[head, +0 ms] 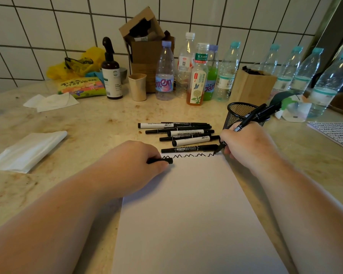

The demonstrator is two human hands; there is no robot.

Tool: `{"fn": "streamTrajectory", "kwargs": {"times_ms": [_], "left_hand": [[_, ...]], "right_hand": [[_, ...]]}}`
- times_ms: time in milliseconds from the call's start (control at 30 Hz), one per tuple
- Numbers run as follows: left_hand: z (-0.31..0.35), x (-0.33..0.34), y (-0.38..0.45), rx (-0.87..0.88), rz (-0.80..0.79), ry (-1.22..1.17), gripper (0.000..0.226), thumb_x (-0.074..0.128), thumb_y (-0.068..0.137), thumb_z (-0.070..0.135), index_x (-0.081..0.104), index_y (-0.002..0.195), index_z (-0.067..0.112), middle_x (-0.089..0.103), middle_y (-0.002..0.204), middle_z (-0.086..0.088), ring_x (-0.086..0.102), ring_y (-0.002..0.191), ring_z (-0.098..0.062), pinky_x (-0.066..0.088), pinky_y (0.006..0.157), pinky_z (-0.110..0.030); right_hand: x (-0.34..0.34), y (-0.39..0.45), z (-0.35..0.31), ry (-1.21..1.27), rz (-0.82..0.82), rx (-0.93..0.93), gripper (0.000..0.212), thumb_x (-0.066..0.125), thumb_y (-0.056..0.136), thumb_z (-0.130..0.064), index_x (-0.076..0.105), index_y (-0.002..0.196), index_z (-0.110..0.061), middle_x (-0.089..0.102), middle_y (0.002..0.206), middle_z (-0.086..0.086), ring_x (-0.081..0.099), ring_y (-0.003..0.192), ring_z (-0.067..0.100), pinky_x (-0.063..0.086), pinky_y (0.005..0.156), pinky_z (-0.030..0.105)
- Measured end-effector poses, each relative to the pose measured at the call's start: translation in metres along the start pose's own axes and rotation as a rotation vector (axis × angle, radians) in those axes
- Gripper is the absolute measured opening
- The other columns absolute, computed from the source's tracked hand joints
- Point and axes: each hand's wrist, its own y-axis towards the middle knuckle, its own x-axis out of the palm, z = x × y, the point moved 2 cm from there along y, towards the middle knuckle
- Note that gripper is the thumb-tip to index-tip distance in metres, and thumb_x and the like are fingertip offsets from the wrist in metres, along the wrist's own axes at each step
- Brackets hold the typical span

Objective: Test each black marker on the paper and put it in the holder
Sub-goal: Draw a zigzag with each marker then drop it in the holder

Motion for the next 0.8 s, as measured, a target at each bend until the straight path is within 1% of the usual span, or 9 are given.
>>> {"fn": "streamTrajectory", "kwargs": {"times_ms": [100, 367, 467, 533, 600, 667, 700, 733, 800], "left_hand": [[0.001, 0.0, -0.001, -0.002, -0.001, 0.001, 0.024, 0.054, 0.086, 0.059, 0.064, 0.077, 0.039, 0.061, 0.066, 0.033, 0.057, 0.051, 0.004, 0.038, 0.048, -0.023], [0.001, -0.001, -0.002, 0.0, 0.002, -0.011, 0.025, 0.054, 0.086, 0.059, 0.065, 0.078, 0.038, 0.061, 0.067, 0.033, 0.056, 0.055, 0.009, 0.038, 0.049, -0.023], [0.001, -0.001, -0.002, 0.008, 0.0, -0.015, 0.025, 0.054, 0.086, 0.058, 0.065, 0.078, 0.038, 0.061, 0.068, 0.034, 0.057, 0.058, 0.01, 0.038, 0.049, -0.023], [0.002, -0.001, -0.003, 0.016, 0.003, -0.018, 0.024, 0.054, 0.086, 0.058, 0.066, 0.08, 0.039, 0.061, 0.07, 0.033, 0.057, 0.061, 0.009, 0.039, 0.05, -0.022], [0.002, -0.002, -0.003, 0.024, 0.011, -0.025, 0.024, 0.053, 0.087, 0.058, 0.067, 0.082, 0.039, 0.062, 0.07, 0.032, 0.058, 0.06, 0.007, 0.039, 0.05, -0.022], [0.003, -0.002, -0.004, 0.042, 0.022, -0.051, 0.023, 0.053, 0.089, 0.057, 0.067, 0.084, 0.039, 0.062, 0.07, 0.03, 0.057, 0.058, 0.006, 0.038, 0.049, -0.021], [0.004, -0.003, -0.004, 0.054, 0.034, -0.068, 0.022, 0.053, 0.089, 0.056, 0.066, 0.086, 0.039, 0.062, 0.07, 0.03, 0.057, 0.058, 0.006, 0.038, 0.048, -0.021], [0.005, -0.004, -0.004, 0.067, 0.051, -0.081, 0.02, 0.053, 0.09, 0.055, 0.066, 0.088, 0.04, 0.062, 0.071, 0.031, 0.057, 0.059, 0.006, 0.038, 0.047, -0.019], [0.006, -0.007, -0.004, 0.085, 0.079, -0.112, 0.017, 0.053, 0.091, 0.052, 0.065, 0.088, 0.04, 0.062, 0.073, 0.03, 0.056, 0.058, 0.005, 0.036, 0.042, -0.012]], "right_hand": [[-0.001, -0.002, -0.003, -0.023, -0.004, -0.007, 0.026, 0.06, 0.089, -0.034, 0.071, 0.085, -0.011, 0.071, 0.083, 0.012, 0.065, 0.079, 0.026, 0.04, 0.059, 0.03], [-0.007, -0.006, -0.007, -0.088, -0.014, 0.0, 0.026, 0.058, 0.088, -0.031, 0.071, 0.087, -0.008, 0.07, 0.086, 0.012, 0.064, 0.081, 0.028, 0.043, 0.062, 0.033], [-0.008, -0.007, -0.008, -0.059, 0.019, 0.006, 0.024, 0.057, 0.085, -0.033, 0.071, 0.083, -0.012, 0.072, 0.084, 0.01, 0.065, 0.079, 0.027, 0.045, 0.06, 0.032], [-0.009, -0.006, -0.008, 0.073, 0.062, 0.025, 0.022, 0.058, 0.08, -0.034, 0.071, 0.082, -0.016, 0.072, 0.08, 0.008, 0.066, 0.077, 0.025, 0.049, 0.06, 0.033], [-0.008, -0.007, -0.01, 0.255, 0.035, 0.002, 0.02, 0.061, 0.077, -0.031, 0.071, 0.077, -0.014, 0.069, 0.067, 0.004, 0.063, 0.066, 0.022, 0.054, 0.061, 0.041], [-0.005, -0.011, -0.013, 0.429, -0.086, -0.066, 0.016, 0.067, 0.075, -0.03, 0.069, 0.069, -0.016, 0.058, 0.052, -0.001, 0.051, 0.049, 0.017, 0.044, 0.051, 0.034], [-0.002, -0.013, -0.015, 0.525, -0.163, -0.109, 0.016, 0.07, 0.076, -0.029, 0.069, 0.066, -0.017, 0.055, 0.05, -0.002, 0.047, 0.044, 0.014, 0.039, 0.046, 0.028], [0.0, -0.016, -0.018, 0.613, -0.238, -0.151, 0.016, 0.073, 0.078, -0.028, 0.07, 0.067, -0.018, 0.053, 0.05, -0.002, 0.044, 0.041, 0.013, 0.036, 0.042, 0.024], [0.002, -0.022, -0.023, 0.741, -0.363, -0.2, 0.015, 0.075, 0.081, -0.028, 0.074, 0.071, -0.017, 0.056, 0.052, 0.0, 0.047, 0.043, 0.014, 0.037, 0.041, 0.021]]}}
